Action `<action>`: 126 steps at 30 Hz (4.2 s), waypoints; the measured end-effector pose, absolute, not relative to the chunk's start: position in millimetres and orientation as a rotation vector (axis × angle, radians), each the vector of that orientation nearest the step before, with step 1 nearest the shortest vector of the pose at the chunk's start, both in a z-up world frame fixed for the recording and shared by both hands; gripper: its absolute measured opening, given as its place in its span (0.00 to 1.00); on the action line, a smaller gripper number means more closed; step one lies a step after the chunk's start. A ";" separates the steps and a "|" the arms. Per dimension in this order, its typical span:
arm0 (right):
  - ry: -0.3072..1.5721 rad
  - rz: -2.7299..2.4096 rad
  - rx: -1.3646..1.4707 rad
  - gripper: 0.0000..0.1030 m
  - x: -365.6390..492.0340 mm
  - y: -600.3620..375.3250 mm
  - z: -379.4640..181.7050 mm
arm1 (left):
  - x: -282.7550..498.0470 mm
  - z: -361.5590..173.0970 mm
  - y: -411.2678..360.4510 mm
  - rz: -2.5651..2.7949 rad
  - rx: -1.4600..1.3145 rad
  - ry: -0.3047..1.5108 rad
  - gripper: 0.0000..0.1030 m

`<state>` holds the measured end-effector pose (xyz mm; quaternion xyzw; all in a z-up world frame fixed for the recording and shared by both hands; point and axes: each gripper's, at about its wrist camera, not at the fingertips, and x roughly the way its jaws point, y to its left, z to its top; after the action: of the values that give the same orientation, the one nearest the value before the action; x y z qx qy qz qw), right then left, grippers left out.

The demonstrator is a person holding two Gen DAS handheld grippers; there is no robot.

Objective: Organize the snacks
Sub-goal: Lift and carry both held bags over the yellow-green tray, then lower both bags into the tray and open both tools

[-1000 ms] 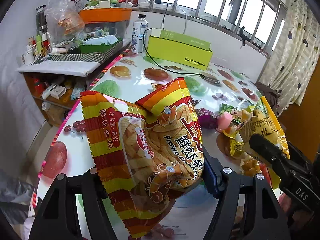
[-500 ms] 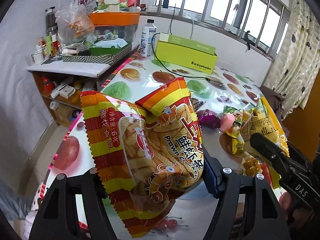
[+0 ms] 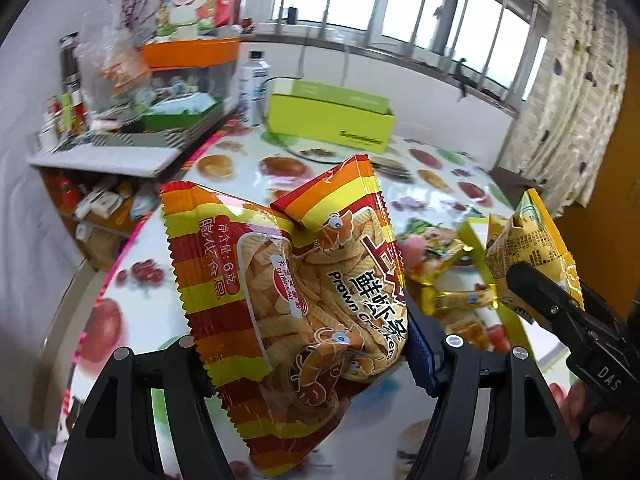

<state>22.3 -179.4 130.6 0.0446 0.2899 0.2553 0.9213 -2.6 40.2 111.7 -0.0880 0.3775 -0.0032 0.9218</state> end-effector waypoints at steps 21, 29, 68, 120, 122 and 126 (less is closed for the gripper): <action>0.637 0.191 0.124 0.57 43.5 -293.8 117.7 | 68.8 119.8 -71.6 -0.311 -0.056 0.813 0.69; 0.710 0.101 0.114 0.57 54.9 -323.3 92.7 | 103.7 112.1 -113.2 -0.410 -0.037 0.857 0.69; 0.797 -0.049 -0.102 0.58 108.6 -337.3 42.0 | 200.1 55.4 -232.5 -0.494 0.215 0.953 0.69; 0.842 0.020 0.002 0.73 124.6 -335.4 44.1 | 205.1 73.1 -213.9 -0.607 0.052 0.986 0.70; 0.846 0.020 -0.002 0.73 127.0 -334.1 43.8 | 205.7 77.9 -211.1 -0.577 0.053 0.970 0.70; 0.828 0.021 0.017 0.73 124.7 -336.2 48.2 | 207.2 83.2 -206.9 -0.569 0.047 0.960 0.70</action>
<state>124.7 -336.2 48.2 0.0083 0.4021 0.0100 0.9155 207.2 -206.9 83.2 0.0223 0.4555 -0.2701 0.8479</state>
